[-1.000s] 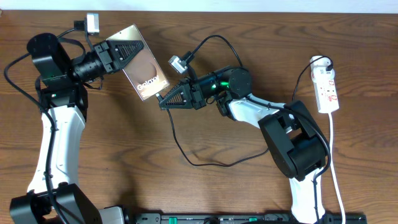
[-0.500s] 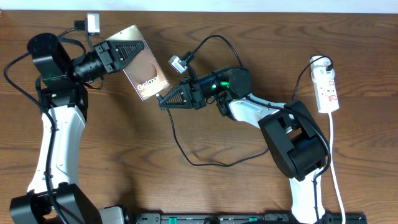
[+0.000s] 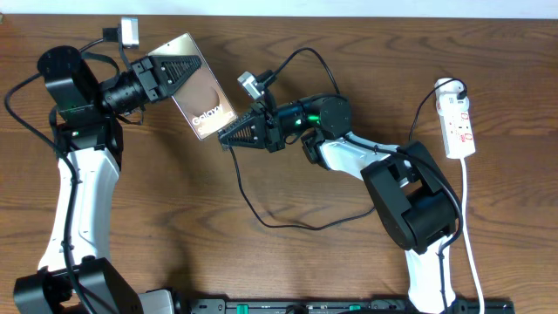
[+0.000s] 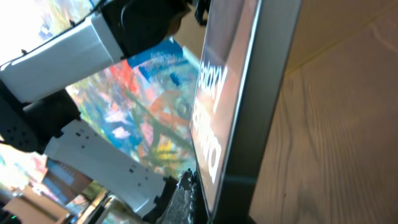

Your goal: Plug charger to phone and switch on socket

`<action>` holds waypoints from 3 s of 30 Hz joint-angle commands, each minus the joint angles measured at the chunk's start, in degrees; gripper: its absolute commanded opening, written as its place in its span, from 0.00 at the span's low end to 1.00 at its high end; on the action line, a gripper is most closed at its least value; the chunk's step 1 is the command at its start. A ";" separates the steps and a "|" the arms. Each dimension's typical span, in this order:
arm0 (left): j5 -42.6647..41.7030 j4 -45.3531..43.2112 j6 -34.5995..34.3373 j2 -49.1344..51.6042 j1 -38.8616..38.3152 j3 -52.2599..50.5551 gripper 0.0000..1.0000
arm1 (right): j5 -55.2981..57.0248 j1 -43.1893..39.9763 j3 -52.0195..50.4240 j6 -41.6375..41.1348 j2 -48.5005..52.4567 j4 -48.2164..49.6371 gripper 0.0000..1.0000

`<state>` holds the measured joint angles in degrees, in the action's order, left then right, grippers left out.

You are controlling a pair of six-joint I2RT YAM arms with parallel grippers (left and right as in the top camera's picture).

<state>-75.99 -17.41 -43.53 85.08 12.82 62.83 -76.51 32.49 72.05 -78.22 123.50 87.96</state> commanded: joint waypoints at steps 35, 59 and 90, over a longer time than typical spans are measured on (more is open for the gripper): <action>-2.82 0.52 -0.17 0.13 -0.61 0.76 0.07 | 8.98 -0.20 1.42 4.59 -0.39 -0.57 0.99; -7.15 0.55 -2.60 0.13 8.66 0.76 0.07 | 15.85 -10.49 1.44 19.56 -0.39 -45.42 0.99; -5.86 0.57 -0.22 0.13 8.66 0.76 0.08 | 56.43 -24.90 2.54 43.82 -16.70 -94.57 0.99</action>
<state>-80.86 -16.51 -44.95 85.14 21.32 63.20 -26.15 7.31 73.32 -40.38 113.03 -2.35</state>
